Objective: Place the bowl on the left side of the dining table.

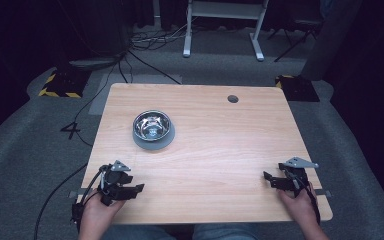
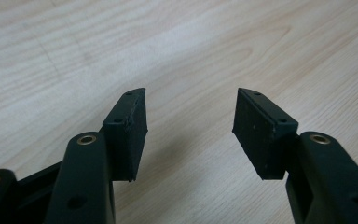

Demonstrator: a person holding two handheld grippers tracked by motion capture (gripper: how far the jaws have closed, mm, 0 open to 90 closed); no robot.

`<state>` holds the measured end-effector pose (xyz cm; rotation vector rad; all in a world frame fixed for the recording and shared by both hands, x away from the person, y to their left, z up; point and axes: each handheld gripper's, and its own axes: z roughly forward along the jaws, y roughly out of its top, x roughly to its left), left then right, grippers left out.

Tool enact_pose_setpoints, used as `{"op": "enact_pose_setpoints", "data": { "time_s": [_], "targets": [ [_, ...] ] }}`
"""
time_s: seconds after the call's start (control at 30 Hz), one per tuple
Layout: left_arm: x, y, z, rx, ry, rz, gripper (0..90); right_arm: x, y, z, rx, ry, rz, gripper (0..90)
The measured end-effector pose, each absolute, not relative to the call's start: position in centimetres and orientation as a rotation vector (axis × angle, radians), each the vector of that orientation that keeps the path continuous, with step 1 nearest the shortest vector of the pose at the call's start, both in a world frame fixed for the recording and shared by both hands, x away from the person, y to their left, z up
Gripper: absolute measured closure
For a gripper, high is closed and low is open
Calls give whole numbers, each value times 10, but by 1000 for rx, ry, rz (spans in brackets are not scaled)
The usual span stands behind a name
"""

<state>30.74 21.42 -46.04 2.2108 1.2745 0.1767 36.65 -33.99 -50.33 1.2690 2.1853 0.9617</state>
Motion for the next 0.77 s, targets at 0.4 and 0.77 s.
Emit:
{"op": "enact_pose_setpoints", "data": {
  "time_s": [0.4, 0.77],
  "targets": [
    [307, 203, -480, 2271, 1232, 190, 400, 366, -340, -503, 1267, 2186, 959, 235],
    [300, 204, -503, 2200, 998, 346, 170, 366, -339, -503, 1273, 2186, 967, 237]
  ]
}}
